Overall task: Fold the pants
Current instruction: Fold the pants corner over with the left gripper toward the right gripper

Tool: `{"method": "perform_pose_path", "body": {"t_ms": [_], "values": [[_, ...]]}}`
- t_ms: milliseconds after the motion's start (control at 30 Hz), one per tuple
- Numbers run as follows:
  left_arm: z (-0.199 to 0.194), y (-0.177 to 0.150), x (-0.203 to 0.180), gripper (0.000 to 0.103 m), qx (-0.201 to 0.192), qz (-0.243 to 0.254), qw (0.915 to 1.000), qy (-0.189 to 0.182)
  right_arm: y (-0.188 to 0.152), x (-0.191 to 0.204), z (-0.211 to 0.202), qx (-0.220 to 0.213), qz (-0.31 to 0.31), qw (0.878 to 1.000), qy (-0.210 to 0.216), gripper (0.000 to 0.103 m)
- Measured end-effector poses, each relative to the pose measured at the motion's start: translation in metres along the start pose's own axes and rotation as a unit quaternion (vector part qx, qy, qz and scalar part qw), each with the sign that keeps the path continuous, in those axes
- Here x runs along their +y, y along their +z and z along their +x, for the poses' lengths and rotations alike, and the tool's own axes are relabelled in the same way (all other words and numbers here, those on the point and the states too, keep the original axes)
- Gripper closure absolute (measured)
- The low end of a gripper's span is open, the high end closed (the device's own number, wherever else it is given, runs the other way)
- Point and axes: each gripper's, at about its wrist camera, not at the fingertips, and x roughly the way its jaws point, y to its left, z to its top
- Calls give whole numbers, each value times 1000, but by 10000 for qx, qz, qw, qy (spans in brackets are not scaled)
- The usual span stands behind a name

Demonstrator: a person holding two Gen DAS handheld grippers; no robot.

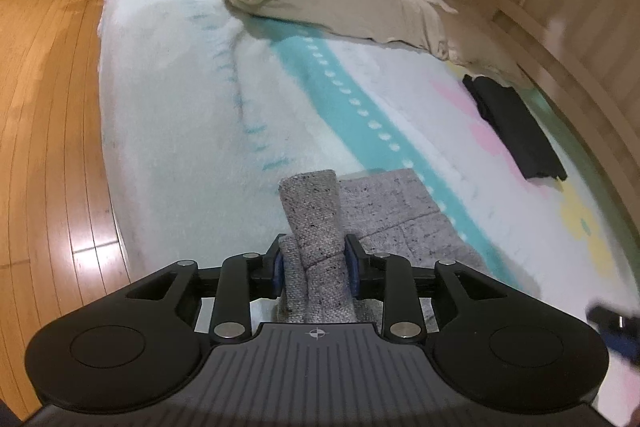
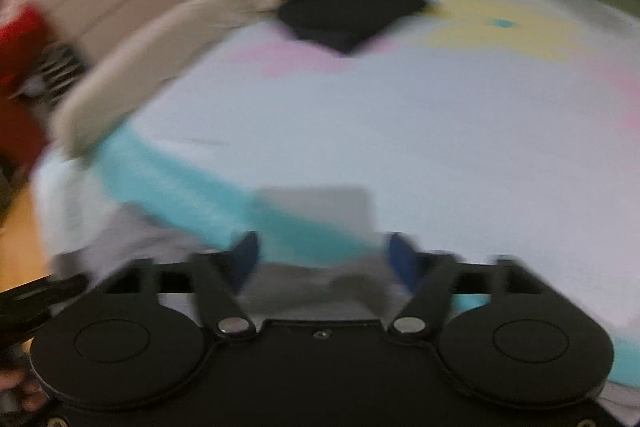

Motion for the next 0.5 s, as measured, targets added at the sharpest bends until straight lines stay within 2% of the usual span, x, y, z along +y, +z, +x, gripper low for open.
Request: {"method": "perform_pose_path", "body": {"t_ms": [67,200,400,500], "values": [[4,-2,-2,74,58,80,9999,74,7,29,8,-2,-317,9992,245,26],[8,-4,3,72,113,-85,9999,67,25,89,44,305,-1132,9894,859,26],[7,-8,4,71,-7,-162,9998,101,31,146,106,920,-2085,9685,1008,26],[7,-9,4,71,-14,-214,9997,112,27,142,121,1104,-1995,9683,1020,26]]}}
